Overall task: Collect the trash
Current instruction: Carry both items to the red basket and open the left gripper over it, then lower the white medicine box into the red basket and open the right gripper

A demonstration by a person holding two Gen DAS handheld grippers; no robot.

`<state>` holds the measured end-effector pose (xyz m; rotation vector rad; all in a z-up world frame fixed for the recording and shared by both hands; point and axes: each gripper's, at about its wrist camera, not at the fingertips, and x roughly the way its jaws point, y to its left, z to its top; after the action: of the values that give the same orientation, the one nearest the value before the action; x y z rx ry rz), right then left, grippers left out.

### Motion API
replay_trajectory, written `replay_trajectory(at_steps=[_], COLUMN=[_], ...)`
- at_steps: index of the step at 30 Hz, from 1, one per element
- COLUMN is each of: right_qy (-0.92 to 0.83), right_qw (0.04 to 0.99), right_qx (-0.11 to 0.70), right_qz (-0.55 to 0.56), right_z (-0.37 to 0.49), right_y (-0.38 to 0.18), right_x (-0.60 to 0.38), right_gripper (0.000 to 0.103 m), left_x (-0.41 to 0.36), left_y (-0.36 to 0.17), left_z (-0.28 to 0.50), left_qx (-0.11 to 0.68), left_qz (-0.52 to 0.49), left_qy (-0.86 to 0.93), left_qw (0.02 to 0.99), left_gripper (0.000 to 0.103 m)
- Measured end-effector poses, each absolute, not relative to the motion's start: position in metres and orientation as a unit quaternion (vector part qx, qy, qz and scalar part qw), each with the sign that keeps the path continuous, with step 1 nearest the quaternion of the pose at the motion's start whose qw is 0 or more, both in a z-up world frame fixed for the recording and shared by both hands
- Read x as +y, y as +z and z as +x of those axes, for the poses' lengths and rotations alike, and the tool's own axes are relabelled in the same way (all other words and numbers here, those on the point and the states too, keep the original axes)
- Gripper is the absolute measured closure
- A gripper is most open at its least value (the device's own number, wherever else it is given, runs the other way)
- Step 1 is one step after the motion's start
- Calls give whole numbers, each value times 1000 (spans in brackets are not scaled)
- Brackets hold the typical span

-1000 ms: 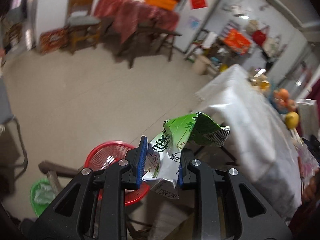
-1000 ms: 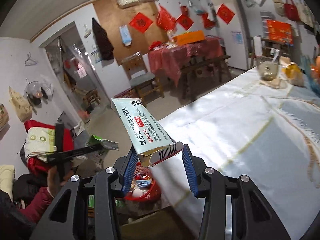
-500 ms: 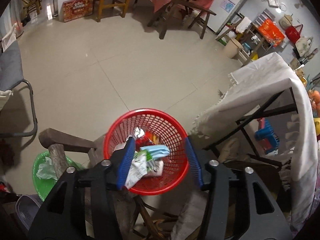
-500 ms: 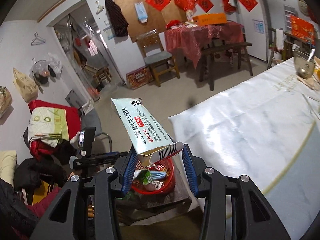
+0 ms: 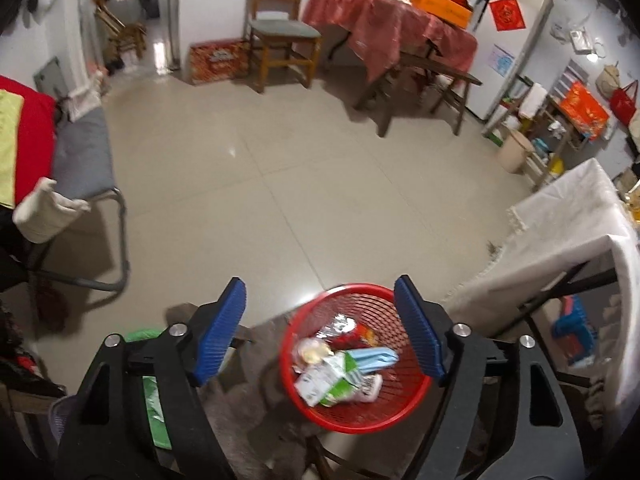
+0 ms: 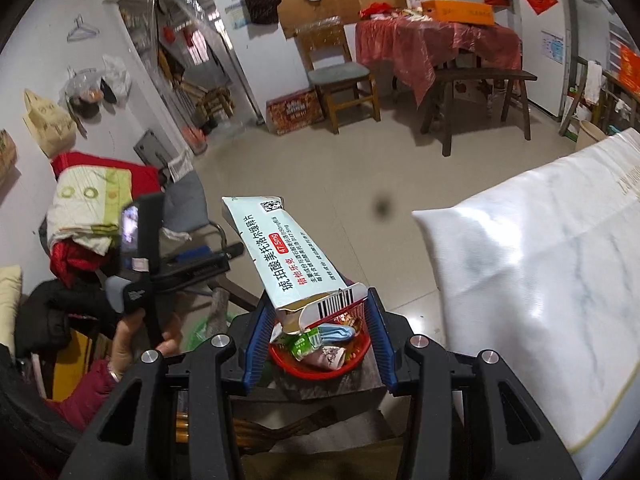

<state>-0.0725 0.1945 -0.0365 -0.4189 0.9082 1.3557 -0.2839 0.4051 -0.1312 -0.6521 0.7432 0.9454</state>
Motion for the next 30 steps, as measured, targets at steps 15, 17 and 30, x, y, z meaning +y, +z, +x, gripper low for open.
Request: replay_trajectory(at_steps=[15, 17, 30], right_qy=[564, 562, 574], right_qw=[640, 632, 603], right_qx=[425, 439, 472], right_qz=[-303, -303, -291], right_z=[-126, -127, -126], right_y=[-131, -146, -191], right_x=[270, 273, 288], right_gripper=[58, 58, 58], left_x=[406, 405, 397], left_y=[-135, -137, -130], left_z=[-285, -284, -304], left_qx=[355, 358, 391], left_qz=[-294, -291, -269], left_qy=[462, 462, 479], left_qw=[758, 758, 738], left_gripper=[19, 19, 19])
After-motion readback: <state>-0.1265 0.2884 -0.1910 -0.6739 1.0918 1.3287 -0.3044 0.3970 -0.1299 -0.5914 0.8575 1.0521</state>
